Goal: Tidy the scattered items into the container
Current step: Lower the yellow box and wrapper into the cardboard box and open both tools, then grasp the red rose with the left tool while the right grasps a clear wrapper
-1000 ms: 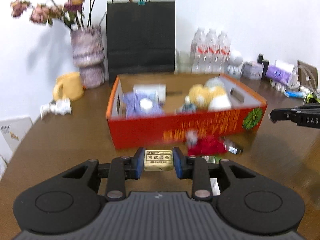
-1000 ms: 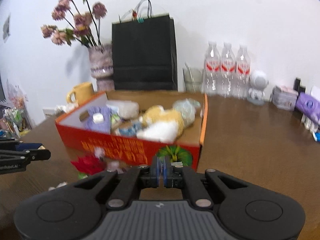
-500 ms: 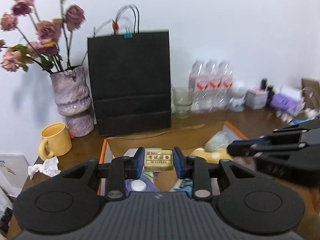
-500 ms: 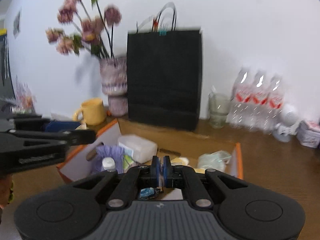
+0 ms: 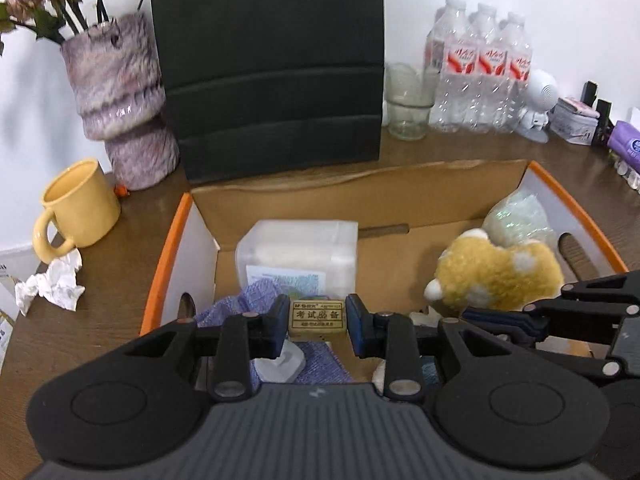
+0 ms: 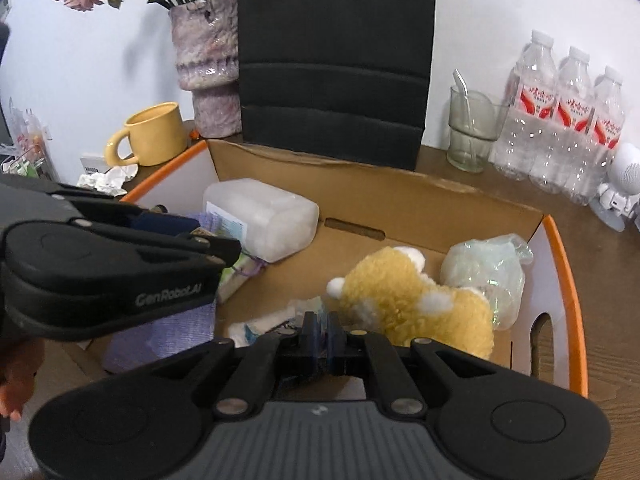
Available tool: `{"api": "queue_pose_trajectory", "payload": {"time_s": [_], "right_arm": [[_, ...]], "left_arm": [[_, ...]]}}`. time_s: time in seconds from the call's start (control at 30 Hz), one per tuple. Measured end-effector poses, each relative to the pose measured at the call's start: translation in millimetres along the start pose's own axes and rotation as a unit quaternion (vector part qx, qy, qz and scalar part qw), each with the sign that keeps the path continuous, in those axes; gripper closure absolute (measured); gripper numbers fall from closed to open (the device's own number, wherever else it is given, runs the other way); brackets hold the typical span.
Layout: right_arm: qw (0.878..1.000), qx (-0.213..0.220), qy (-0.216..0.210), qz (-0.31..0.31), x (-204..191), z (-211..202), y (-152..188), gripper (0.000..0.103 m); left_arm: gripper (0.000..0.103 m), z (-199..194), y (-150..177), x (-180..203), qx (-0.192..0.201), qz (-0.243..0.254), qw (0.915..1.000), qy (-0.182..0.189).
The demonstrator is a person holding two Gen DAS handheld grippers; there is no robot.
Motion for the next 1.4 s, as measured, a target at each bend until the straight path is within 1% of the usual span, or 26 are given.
{"api": "queue_pose_trajectory", "payload": {"time_s": [0.03, 0.07, 0.1, 0.13, 0.17, 0.2, 0.27, 0.33, 0.37, 0.4, 0.43, 0.47, 0.5, 0.57, 0.6, 0.73, 0.83, 1.0, 1.13, 1.23, 1.4], "right_arm": [[1.0, -0.002, -0.002, 0.002, 0.6, 0.7, 0.6, 0.098], [1.0, -0.003, -0.005, 0.005, 1.6, 1.3, 1.1, 0.093], [1.0, -0.004, -0.008, 0.009, 2.5, 1.1, 1.3, 0.09], [1.0, -0.003, -0.008, 0.012, 3.6, 0.2, 1.9, 0.085], [1.0, 0.0, -0.009, 0.015, 4.3, -2.4, 2.3, 0.073], [1.0, 0.004, -0.008, 0.018, 5.3, -5.8, 2.6, 0.057], [1.0, 0.014, -0.008, 0.02, 5.9, -13.3, 2.5, 0.046], [0.999, 0.023, -0.009, 0.02, 6.2, -22.0, 1.9, 0.042], [0.999, 0.027, -0.007, 0.021, 6.5, -27.0, 1.6, 0.036], [0.999, 0.034, -0.004, 0.02, 6.9, -32.6, 1.7, 0.028], [0.999, 0.04, 0.0, 0.02, 7.7, -38.3, 1.9, 0.023], [0.999, 0.048, 0.005, 0.021, 8.6, -44.7, 2.5, 0.015], [0.998, 0.058, 0.008, 0.023, 9.5, -51.8, 3.5, 0.01], [0.997, 0.074, 0.009, 0.027, 12.0, -66.0, 6.6, 0.007], [0.996, 0.08, 0.009, 0.029, 13.4, -73.4, 9.1, 0.0], [0.994, 0.103, 0.019, 0.026, 14.1, -104.3, 25.9, 0.0], [0.992, 0.119, 0.032, 0.018, 11.7, -126.2, 44.8, 0.0], [0.991, 0.123, 0.044, 0.015, 5.8, -146.3, 82.3, 0.0], [0.992, 0.114, 0.059, 0.02, 0.8, -147.4, 109.2, 0.0], [0.994, 0.095, 0.051, 0.022, -3.3, -137.4, 125.6, 0.001], [0.996, 0.074, 0.043, 0.009, -13.5, -118.3, 140.0, 0.011]], "left_arm": [[0.071, 0.6, 0.1, 0.3, -0.002, 0.0, 1.0, 0.0], [0.07, 0.6, 0.9, 0.1, -0.002, 0.0, 1.0, 0.0], [0.064, -0.6, 1.4, -0.3, -0.002, -0.001, 1.0, 0.0], [0.052, -1.9, 1.1, -0.8, -0.001, -0.004, 1.0, 0.001], [0.047, -4.5, 0.9, -1.4, 0.003, -0.007, 1.0, 0.004], [0.04, -7.1, 0.6, -1.2, 0.005, -0.01, 0.9999, 0.008], [0.034, -13.4, 0.0, -1.9, 0.01, -0.012, 0.9998, 0.013], [0.023, -23.0, -1.1, -3.8, 0.021, -0.019, 0.9995, 0.016], [0.02, -28.6, -1.6, -5.2, 0.028, -0.023, 0.9992, 0.019], [0.015, -34.4, -2.1, -6.7, 0.033, -0.027, 0.9988, 0.022], [0.007, -41.9, -2.0, -8.9, 0.041, -0.033, 0.9983, 0.024], [0.003, -48.8, -1.4, -10.8, 0.05, -0.038, 0.9977, 0.025], [0.0, -56.8, -0.1, -12.8, 0.062, -0.042, 0.9969, 0.026], [0.0, -70.9, 3.1, -15.4, 0.076, -0.043, 0.9957, 0.031], [0.0, -78.1, 5.6, -17.3, 0.081, -0.044, 0.9951, 0.035], [0.0, -109.3, 22.7, -26.6, 0.109, -0.041, 0.9921, 0.048], [0.0, -125.8, 41.0, -33.1, 0.12, -0.039, 0.9904, 0.055], [0.0, -136.8, 73.6, -41.2, 0.114, -0.05, 0.9897, 0.071], [0.0, -135.3, 100.5, -38.2, 0.095, -0.048, 0.991, 0.082], [0.0, -130.8, 115.5, -28.1, 0.078, -0.038, 0.992, 0.093], [0.0, -118.2, 127.3, -10.9, 0.061, -0.022, 0.9936, 0.092]]}}
Point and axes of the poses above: each gripper's, at about its wrist camera, not at the fingertips, and z roughly the way its jaws point, x to its right, y to its underside, the point moved 2 cm from there along z, roughly the way its jaws point, and after that the axes turned 12 degrees about -z, right-handed, at the moved point
